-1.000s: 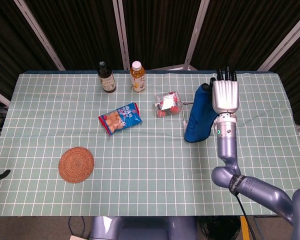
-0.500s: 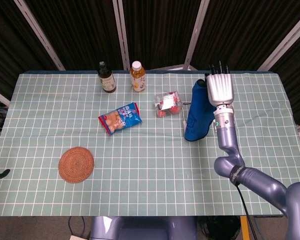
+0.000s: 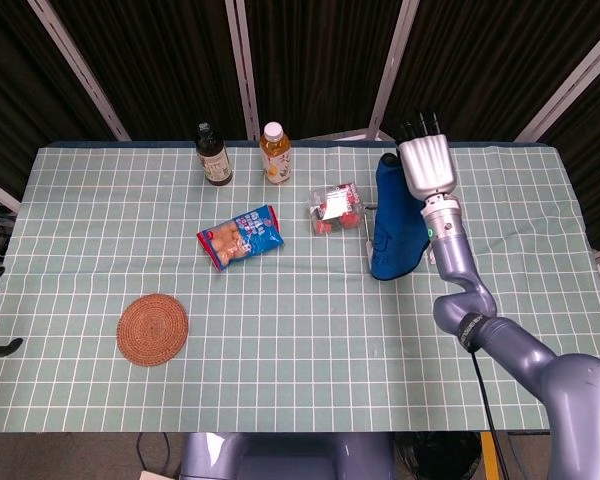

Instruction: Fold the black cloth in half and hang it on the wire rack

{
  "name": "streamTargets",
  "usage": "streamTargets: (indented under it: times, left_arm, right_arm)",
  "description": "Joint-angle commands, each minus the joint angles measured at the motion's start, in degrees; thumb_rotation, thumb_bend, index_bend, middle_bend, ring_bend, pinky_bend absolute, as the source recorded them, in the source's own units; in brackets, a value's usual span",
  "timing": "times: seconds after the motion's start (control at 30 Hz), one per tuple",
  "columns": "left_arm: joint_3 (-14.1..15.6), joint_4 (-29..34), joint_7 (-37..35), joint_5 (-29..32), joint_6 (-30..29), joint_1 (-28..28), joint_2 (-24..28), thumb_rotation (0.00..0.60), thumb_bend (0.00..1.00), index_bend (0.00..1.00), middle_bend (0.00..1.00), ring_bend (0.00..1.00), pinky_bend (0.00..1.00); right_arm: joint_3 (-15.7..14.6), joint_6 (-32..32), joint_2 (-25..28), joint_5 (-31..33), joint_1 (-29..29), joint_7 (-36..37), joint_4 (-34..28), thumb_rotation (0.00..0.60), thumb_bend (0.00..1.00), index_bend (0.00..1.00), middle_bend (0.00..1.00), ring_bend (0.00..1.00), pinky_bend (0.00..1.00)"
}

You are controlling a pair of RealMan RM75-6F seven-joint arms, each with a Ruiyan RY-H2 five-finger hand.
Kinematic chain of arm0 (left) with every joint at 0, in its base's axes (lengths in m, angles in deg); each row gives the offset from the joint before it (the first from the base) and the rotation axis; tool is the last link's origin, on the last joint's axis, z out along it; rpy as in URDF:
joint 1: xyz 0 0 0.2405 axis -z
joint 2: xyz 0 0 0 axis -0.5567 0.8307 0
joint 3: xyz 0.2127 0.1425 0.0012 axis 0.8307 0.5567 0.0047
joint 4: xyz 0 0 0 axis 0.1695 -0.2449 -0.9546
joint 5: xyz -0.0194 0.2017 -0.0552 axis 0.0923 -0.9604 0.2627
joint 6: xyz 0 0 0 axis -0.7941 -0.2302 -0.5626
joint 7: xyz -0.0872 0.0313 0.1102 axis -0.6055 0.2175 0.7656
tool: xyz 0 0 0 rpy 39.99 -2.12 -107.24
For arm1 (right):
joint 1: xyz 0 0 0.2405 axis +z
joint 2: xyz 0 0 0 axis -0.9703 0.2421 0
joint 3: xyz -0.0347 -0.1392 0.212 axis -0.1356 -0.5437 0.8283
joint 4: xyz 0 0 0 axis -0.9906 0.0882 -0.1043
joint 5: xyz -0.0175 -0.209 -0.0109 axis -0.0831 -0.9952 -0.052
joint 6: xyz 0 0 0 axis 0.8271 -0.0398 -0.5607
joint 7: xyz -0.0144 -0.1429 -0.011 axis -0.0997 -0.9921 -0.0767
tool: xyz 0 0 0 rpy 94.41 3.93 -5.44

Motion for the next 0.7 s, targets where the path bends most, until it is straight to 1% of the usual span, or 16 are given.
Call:
streamTargets:
  times: [0.03, 0.1, 0.17, 0.23, 0.37, 0.43, 0.47, 0.5, 0.53, 0.57, 0.6, 0.67, 0.7]
  left_arm:
    - [0.1, -0.3, -0.1, 0.0, 0.2, 0.1, -0.2, 0.600, 0.00, 0.00, 0.00, 0.00, 0.00]
    - [0.1, -0.4, 0.1, 0.1, 0.4, 0.2, -0.4, 0.600, 0.00, 0.00, 0.00, 0.00, 0.00]
    - [0.2, -0.5, 0.3, 0.2, 0.4, 0.3, -0.5, 0.600, 0.00, 0.00, 0.00, 0.00, 0.00]
    - [0.3, -0.5, 0.8, 0.4, 0.5, 0.4, -0.8, 0.600, 0.00, 0.00, 0.00, 0.00, 0.00]
    - [0.3, -0.7, 1.5, 0.8, 0.8, 0.6, -1.3, 0.600, 0.00, 0.00, 0.00, 0.00, 0.00]
    - [0.3, -1.0, 1.7, 1.1, 1.0, 0.8, -1.5, 0.600, 0.00, 0.00, 0.00, 0.00, 0.00]
    - [0.3, -1.1, 1.8, 1.2, 1.0, 0.8, -1.6, 0.600, 0.00, 0.00, 0.00, 0.00, 0.00]
    - [0.3, -1.2, 1.8, 1.3, 1.1, 0.9, -1.7, 0.600, 0.00, 0.00, 0.00, 0.00, 0.00]
    - [0.3, -1.3, 1.9, 1.4, 1.2, 0.9, -1.8, 0.600, 0.00, 0.00, 0.00, 0.00, 0.00]
    - [0.3, -1.4, 2.0, 1.6, 1.2, 1.0, -1.8, 0.600, 0.00, 0.00, 0.00, 0.00, 0.00]
    - [0.3, -1.5, 2.0, 1.7, 1.3, 1.0, -1.9, 0.600, 0.00, 0.00, 0.00, 0.00, 0.00]
    - [0.3, -1.6, 2.2, 1.8, 1.4, 1.1, -2.0, 0.600, 0.00, 0.00, 0.00, 0.00, 0.00]
    - [0.3, -1.7, 2.2, 1.9, 1.4, 1.1, -2.0, 0.600, 0.00, 0.00, 0.00, 0.00, 0.00]
  right_arm:
    - [-1.3, 2.8, -0.9, -2.9, 1.4, 4.8, 4.0, 0.600, 0.40, 0.74, 0.19, 0.00, 0.00]
    - [-2.5, 6.2, -0.9, -5.1, 2.3, 10.0, 6.1, 0.600, 0.38, 0.74, 0.19, 0.00, 0.00]
    - [-4.0, 7.7, -1.5, -7.8, 3.1, 14.4, 9.3, 0.600, 0.37, 0.74, 0.19, 0.00, 0.00]
    - [-5.3, 9.0, -2.7, -9.8, 3.9, 17.2, 13.1, 0.600, 0.37, 0.74, 0.19, 0.00, 0.00]
    - [-6.4, 10.8, -5.6, -11.5, 5.0, 20.7, 19.3, 0.600, 0.34, 0.74, 0.19, 0.00, 0.00]
    - [-6.7, 11.8, -7.0, -11.8, 5.4, 21.6, 22.2, 0.600, 0.33, 0.74, 0.17, 0.00, 0.00]
    - [-6.8, 12.3, -7.5, -11.9, 5.6, 21.9, 23.2, 0.600, 0.30, 0.73, 0.15, 0.00, 0.00]
    - [-6.8, 13.1, -7.8, -11.8, 5.7, 22.1, 23.8, 0.600, 0.22, 0.66, 0.11, 0.00, 0.00]
    - [-6.9, 15.6, -8.0, -11.5, 6.0, 22.2, 24.7, 0.600, 0.15, 0.59, 0.07, 0.00, 0.00]
    - [-6.9, 18.2, -8.1, -11.2, 6.4, 22.0, 25.3, 0.600, 0.06, 0.43, 0.03, 0.00, 0.00]
    - [-6.8, 19.4, -8.2, -11.0, 6.6, 21.7, 25.8, 0.600, 0.00, 0.27, 0.00, 0.00, 0.00]
    - [-6.6, 20.7, -8.6, -10.5, 6.8, 21.0, 26.7, 0.600, 0.00, 0.08, 0.00, 0.00, 0.00]
    - [-6.5, 20.8, -8.7, -10.4, 6.8, 20.8, 26.9, 0.600, 0.00, 0.03, 0.00, 0.00, 0.00]
